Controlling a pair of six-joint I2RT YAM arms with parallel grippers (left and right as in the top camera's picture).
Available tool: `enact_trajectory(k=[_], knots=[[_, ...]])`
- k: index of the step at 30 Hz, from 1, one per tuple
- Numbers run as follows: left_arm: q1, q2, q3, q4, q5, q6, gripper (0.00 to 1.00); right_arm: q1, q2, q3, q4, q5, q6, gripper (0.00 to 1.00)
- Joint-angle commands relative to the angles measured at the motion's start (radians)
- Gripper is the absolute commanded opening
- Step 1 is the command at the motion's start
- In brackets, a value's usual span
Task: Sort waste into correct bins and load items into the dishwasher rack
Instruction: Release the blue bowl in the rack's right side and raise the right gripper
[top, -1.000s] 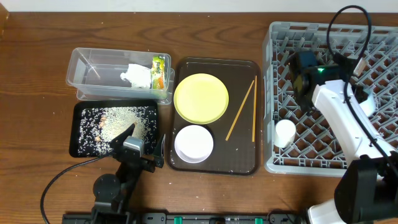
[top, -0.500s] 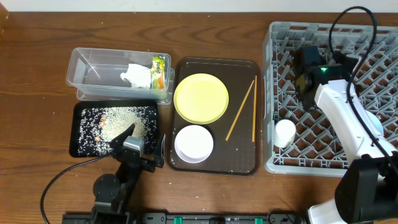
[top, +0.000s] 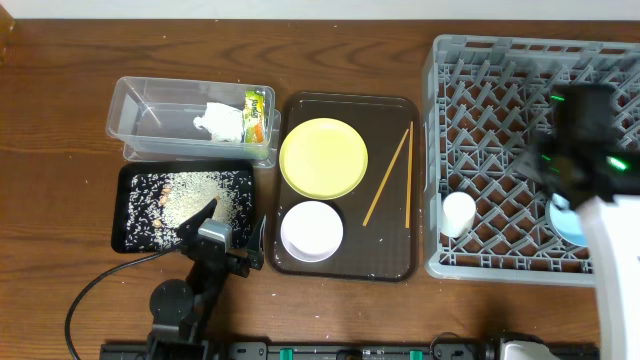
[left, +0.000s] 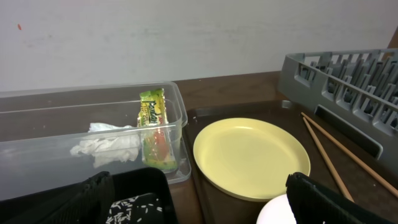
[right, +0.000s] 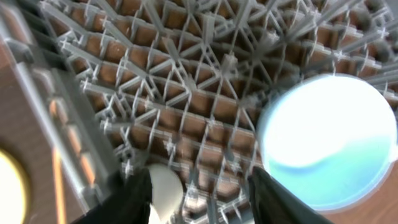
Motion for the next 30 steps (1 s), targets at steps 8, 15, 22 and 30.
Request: enact_trajectory(k=[8, 15, 22, 30], knots=[[-0.003, -0.007, -0.028, -0.015, 0.008, 0.002, 0.91, -0.406, -0.009, 0.0, -0.188, -0.191, -0.15, 0.54], [-0.003, -0.007, -0.028, -0.014, 0.008, 0.002, 0.91, -0.533, 0.071, -0.019, -0.246, -0.207, -0.15, 0.53], [-0.003, -0.007, -0.028, -0.015, 0.008, 0.002, 0.91, -0.629, 0.092, -0.099, -0.192, -0.206, -0.146, 0.53], [-0.003, -0.007, -0.028, -0.014, 0.008, 0.002, 0.91, -0.701, 0.095, -0.216, -0.044, -0.253, -0.127, 0.49]])
